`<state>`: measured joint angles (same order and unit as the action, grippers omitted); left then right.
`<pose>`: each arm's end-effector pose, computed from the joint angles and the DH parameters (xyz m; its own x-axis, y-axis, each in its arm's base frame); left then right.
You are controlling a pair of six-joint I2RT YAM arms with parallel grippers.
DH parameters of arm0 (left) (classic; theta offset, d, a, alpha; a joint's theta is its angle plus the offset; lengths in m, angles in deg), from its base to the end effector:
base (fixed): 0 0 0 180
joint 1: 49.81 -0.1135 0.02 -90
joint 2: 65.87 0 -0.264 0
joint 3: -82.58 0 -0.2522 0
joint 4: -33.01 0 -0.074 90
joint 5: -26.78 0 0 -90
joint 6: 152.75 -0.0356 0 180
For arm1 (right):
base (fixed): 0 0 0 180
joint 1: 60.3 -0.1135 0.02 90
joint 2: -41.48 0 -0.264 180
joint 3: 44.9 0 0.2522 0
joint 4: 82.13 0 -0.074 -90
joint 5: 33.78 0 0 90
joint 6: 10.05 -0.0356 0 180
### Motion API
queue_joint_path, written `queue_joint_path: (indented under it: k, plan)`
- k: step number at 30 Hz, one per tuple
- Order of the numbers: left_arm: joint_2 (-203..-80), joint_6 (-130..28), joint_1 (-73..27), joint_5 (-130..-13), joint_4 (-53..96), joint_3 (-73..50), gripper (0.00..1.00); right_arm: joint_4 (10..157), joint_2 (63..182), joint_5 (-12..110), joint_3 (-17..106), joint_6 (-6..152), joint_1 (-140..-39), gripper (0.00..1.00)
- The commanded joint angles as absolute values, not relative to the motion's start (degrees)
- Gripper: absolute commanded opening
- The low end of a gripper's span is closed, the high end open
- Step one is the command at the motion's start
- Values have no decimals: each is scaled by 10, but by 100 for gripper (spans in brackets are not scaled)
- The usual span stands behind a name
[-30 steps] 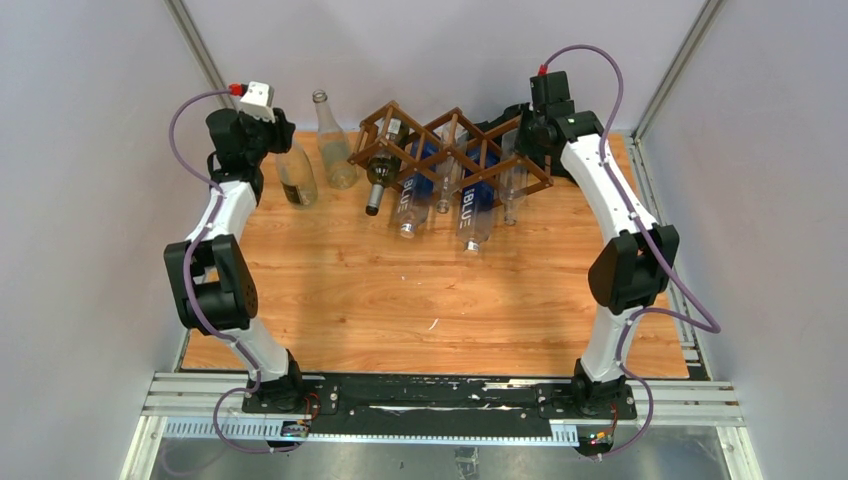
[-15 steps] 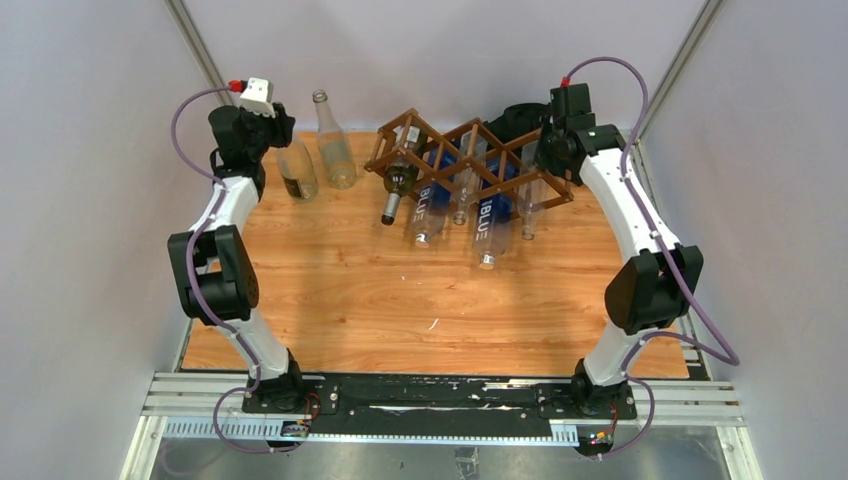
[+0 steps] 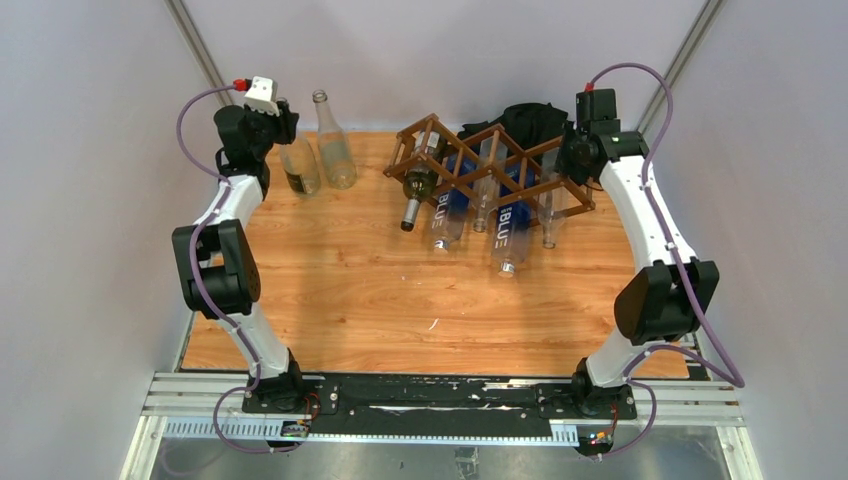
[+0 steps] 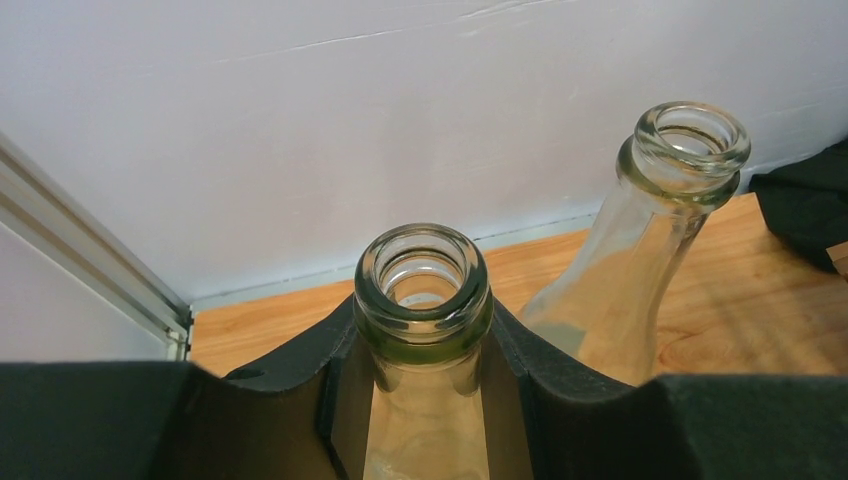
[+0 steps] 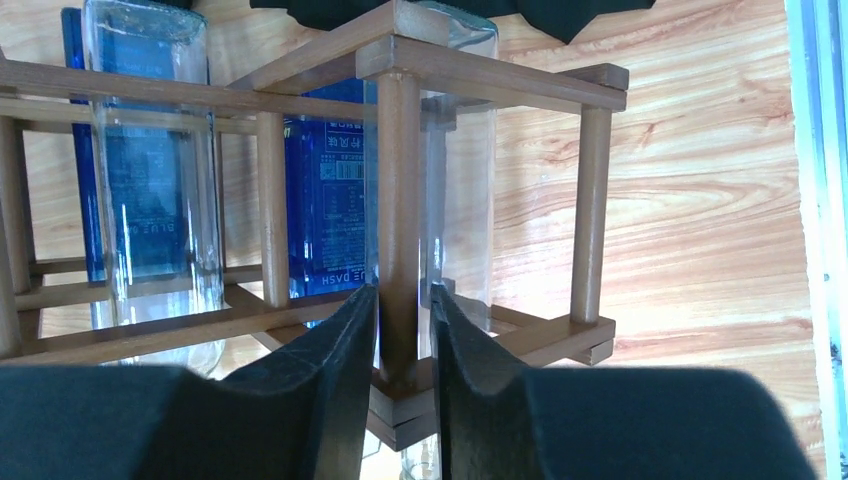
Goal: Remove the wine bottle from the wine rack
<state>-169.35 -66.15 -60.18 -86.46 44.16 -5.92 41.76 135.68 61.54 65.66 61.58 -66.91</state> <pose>0.4304 0.0645 0.3163 -0.0010 0.0552 -0.9985 0.2232 0.9733 0.0536 0.3634 0.0388 0.3778 -0.6166 0.2444 -0.7483 0.1586 0.9697 0.1860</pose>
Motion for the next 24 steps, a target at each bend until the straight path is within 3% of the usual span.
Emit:
queue_joint_path:
  k: [1,4,8,11,14,17,24]
  plan:
    - [-1685,-679,-600,-853,497,-56,30,415,1326,641,670,630,-657,40]
    - [-1672,-683,-600,-855,497,-72,58,402,1328,644,688,623,-657,60]
    - [-1649,-685,-600,-849,497,-90,70,380,1324,649,716,609,-658,80]
    - [-1631,-690,-600,-842,497,-106,75,368,1311,655,729,592,-659,90]
    - [-1612,-697,-601,-836,484,-115,80,359,1293,661,739,577,-663,92]
    - [-1596,-703,-602,-834,436,-111,98,358,1272,674,746,559,-688,93]
    - [-1535,-709,-619,-862,335,-123,100,364,1256,698,748,520,-810,94]
